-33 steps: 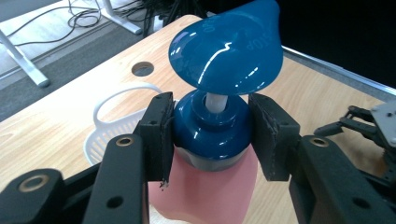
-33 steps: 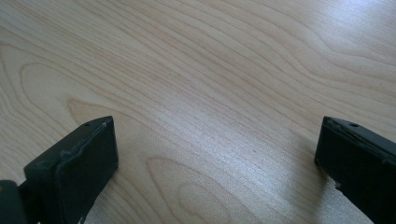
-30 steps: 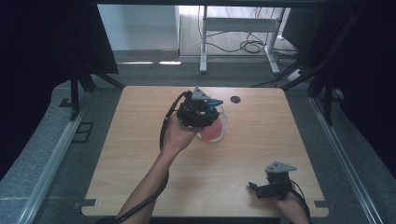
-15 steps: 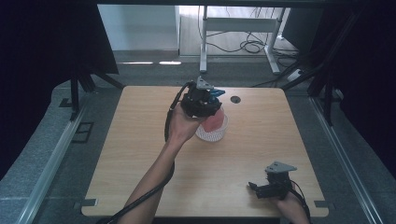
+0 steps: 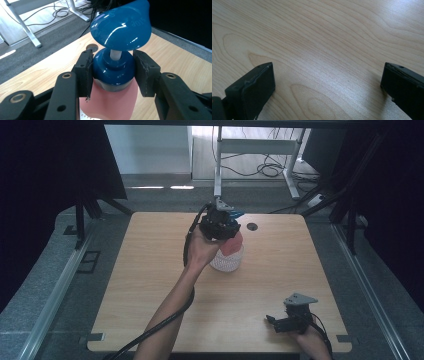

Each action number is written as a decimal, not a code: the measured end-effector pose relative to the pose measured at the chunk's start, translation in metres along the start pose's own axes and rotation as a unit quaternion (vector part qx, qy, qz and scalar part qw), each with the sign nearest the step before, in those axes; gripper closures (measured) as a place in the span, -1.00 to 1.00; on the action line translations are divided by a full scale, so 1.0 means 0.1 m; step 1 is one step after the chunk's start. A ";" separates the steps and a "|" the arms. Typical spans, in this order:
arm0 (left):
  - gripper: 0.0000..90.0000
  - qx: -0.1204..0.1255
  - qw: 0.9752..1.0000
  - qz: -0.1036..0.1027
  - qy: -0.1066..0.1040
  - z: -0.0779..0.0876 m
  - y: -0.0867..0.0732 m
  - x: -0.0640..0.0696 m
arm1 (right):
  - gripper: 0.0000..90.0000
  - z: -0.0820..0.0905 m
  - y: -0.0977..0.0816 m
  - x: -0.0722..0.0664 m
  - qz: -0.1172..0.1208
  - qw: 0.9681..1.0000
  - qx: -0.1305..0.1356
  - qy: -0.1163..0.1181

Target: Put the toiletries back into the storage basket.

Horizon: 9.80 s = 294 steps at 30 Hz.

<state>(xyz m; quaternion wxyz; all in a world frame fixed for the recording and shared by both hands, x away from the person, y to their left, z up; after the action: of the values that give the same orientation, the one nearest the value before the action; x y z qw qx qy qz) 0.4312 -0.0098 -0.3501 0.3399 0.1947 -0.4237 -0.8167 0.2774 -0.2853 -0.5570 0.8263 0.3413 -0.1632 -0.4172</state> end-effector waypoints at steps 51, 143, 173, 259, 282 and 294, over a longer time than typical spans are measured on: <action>0.18 -0.024 0.999 0.029 0.030 -0.62 -0.59 -0.05 | -1.00 0.00 0.00 0.00 0.005 1.000 0.001 0.002; -0.76 -0.006 0.999 0.032 0.007 -0.17 -0.80 -0.05 | -1.00 0.00 0.00 0.00 0.006 1.000 0.000 0.003; -0.76 -0.005 1.000 0.007 -0.005 0.10 -0.92 0.02 | -1.00 0.00 0.00 0.00 0.006 1.000 0.000 0.003; -0.75 0.025 0.997 0.067 0.013 1.10 -2.11 -0.10 | -1.00 0.00 0.00 -0.01 0.003 1.000 0.000 -0.001; -0.75 0.020 0.995 0.092 0.022 1.19 -2.66 -0.09 | -1.00 0.00 0.00 -0.02 0.001 1.000 0.000 -0.002; -0.75 0.000 0.995 0.095 0.029 1.13 -2.88 -0.05 | -1.00 0.00 0.00 -0.02 0.000 1.000 0.000 -0.002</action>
<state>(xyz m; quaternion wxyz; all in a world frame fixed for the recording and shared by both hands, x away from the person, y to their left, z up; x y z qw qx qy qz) 0.2541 0.1751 -0.5241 0.4281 0.1773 -0.4303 -0.7747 0.2768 -0.2837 -0.5571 0.8261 0.3406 -0.1651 -0.4175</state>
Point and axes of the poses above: each handheld gripper's, and its own axes: z roughly backward along the jaws, y roughly out of its top, x roughly to its right, the point moved 2 cm from there along -z, roughly forward along the jaws, and after that the axes turned 1 degree about -z, right-handed, at the moved point
